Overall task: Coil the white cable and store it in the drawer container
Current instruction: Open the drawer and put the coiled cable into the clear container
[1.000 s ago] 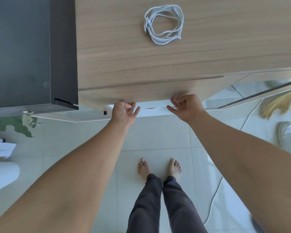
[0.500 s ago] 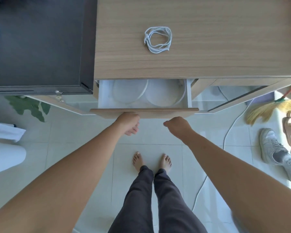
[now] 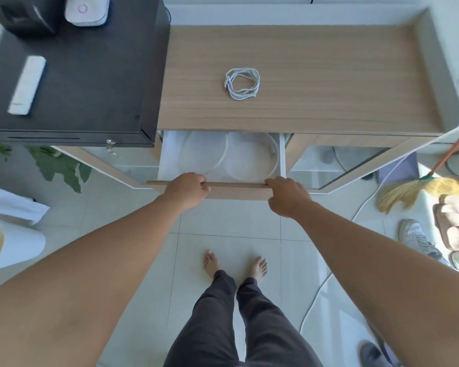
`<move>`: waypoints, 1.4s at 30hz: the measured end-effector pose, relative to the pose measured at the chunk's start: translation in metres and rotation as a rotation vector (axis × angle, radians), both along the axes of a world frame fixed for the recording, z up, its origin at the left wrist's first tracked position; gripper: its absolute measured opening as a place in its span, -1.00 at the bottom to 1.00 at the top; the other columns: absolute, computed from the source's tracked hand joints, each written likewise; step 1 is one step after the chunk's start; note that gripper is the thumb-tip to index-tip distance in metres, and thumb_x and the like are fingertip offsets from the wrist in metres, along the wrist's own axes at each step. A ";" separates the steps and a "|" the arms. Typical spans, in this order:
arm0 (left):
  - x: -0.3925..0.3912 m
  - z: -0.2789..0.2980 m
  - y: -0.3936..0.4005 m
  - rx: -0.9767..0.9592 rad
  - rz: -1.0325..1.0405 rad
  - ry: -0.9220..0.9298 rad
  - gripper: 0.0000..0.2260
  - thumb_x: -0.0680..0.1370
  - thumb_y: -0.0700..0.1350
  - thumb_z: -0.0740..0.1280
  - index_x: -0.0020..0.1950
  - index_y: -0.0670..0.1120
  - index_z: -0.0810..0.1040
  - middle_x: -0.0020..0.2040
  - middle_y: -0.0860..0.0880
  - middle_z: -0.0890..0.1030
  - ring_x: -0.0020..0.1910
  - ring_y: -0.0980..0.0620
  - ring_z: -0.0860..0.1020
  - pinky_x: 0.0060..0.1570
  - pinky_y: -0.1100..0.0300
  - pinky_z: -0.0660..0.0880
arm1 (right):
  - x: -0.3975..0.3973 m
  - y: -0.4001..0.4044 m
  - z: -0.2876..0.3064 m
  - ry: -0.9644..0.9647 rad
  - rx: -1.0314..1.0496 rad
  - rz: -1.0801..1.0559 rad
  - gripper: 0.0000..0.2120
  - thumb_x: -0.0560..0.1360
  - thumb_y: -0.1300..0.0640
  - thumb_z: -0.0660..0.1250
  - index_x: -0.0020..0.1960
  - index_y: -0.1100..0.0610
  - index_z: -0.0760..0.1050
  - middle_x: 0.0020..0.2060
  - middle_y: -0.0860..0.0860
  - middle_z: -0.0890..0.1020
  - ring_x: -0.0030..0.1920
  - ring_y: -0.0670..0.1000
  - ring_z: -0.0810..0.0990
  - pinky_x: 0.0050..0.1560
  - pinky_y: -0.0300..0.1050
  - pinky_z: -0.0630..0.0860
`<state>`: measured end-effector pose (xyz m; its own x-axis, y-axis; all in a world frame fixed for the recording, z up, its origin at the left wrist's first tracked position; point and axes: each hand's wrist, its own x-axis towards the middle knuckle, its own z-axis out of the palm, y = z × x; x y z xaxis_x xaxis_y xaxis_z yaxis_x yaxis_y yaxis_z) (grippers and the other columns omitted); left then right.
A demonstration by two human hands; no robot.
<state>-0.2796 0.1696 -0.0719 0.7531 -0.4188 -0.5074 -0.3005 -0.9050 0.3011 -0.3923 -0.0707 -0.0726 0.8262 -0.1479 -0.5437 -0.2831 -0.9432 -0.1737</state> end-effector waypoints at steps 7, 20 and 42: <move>-0.020 0.002 0.009 0.101 -0.010 0.107 -0.69 0.60 -0.02 0.18 0.24 -0.09 0.58 0.21 -0.09 0.59 0.15 -0.12 0.53 0.13 0.05 0.49 | -0.023 -0.003 0.014 0.060 0.077 -0.022 -0.46 0.48 0.17 0.21 0.46 0.00 0.35 0.37 0.03 0.46 0.37 0.11 0.40 0.34 0.03 0.35; 0.067 0.061 -0.038 -0.115 0.219 -0.069 -0.73 0.59 -0.01 0.19 0.10 -0.13 0.59 0.08 -0.08 0.61 0.06 -0.12 0.54 0.01 0.14 0.43 | 0.074 -0.056 0.080 -0.199 0.036 -0.133 -0.50 0.48 0.17 0.24 0.41 0.00 0.42 0.36 0.00 0.50 0.36 0.11 0.43 0.37 0.00 0.36; 0.224 0.016 -0.170 -0.256 0.444 -0.157 -0.77 0.48 0.06 0.39 -0.16 -0.10 0.57 0.03 -0.16 0.60 0.02 -0.15 0.56 -0.12 0.13 0.39 | 0.288 -0.065 0.002 -0.257 0.047 -0.520 -0.64 0.49 -0.04 0.37 0.12 0.22 0.51 0.06 0.18 0.62 0.08 0.22 0.61 -0.16 -0.08 0.40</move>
